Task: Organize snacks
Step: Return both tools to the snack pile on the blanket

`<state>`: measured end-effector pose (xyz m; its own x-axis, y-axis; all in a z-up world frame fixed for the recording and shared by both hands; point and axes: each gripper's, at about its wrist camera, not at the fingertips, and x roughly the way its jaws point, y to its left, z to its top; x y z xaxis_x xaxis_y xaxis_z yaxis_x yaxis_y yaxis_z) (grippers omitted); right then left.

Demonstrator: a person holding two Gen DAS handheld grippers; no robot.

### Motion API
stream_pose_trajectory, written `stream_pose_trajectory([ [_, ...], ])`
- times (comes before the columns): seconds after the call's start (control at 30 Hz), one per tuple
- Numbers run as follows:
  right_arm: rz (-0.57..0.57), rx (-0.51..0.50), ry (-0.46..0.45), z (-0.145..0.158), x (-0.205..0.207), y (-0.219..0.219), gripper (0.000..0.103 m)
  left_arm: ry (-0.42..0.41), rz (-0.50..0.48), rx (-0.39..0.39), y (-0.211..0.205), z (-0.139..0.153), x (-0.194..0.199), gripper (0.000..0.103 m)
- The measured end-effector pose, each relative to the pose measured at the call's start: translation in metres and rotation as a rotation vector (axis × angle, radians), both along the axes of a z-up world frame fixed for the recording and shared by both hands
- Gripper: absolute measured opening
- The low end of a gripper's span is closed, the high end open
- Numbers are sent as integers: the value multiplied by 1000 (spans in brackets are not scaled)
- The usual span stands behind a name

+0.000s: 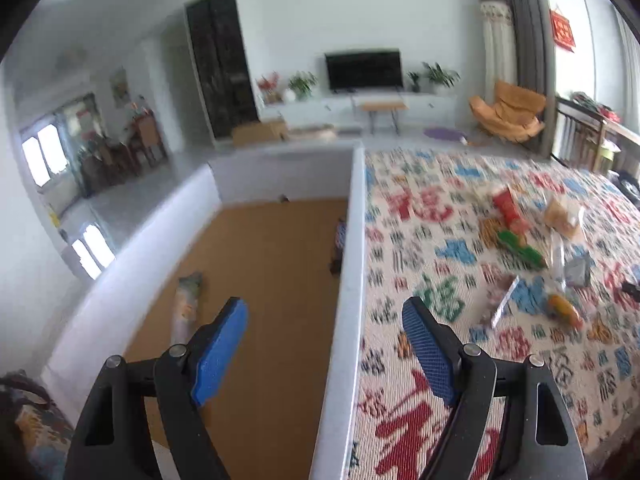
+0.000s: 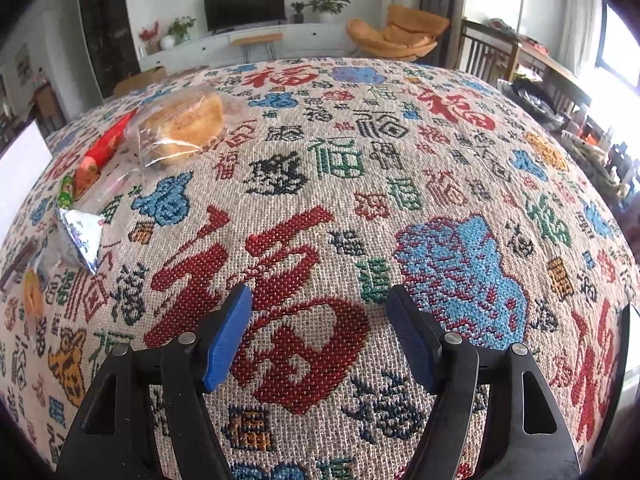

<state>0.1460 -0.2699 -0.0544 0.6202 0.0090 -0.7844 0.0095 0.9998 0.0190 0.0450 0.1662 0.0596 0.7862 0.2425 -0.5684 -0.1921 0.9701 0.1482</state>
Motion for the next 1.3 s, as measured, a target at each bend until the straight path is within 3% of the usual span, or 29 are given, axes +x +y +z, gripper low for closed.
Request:
stream_pose_trajectory([
  [0.1,-15,6,5,-3,4,-5,80,-141,-4,106,-33,23,-20,81],
  [0.17,-16,-4,6,-5,5,-6,81,-202,-82,113,-61,36,-33,90],
  [0.23,-18,-6,7,-5,6,-6,81,-206,-177,82,-86,40,-40,103],
  [0.37,-18,-3,8,-6,8,-8,81,-45,-368,-28,-131,12,-30,103],
  [0.47,-18,-2,8,-6,7,-7,81,150,-450,-56,-155,-46,-7,103],
  [0.57,-18,0,8,-6,7,-7,81,312,-435,-100,-155,-94,12,99],
  [0.63,-18,0,8,-6,7,-7,81,344,-412,-148,-146,-106,18,98],
  [0.87,-18,0,8,-6,7,-7,82,352,-366,-219,-129,-117,59,99],
  [1.07,-18,0,8,-6,7,-7,82,334,-344,-193,-130,-125,83,103],
  [1.3,-18,0,8,-6,7,-7,82,339,-340,-161,-133,-126,82,103],
])
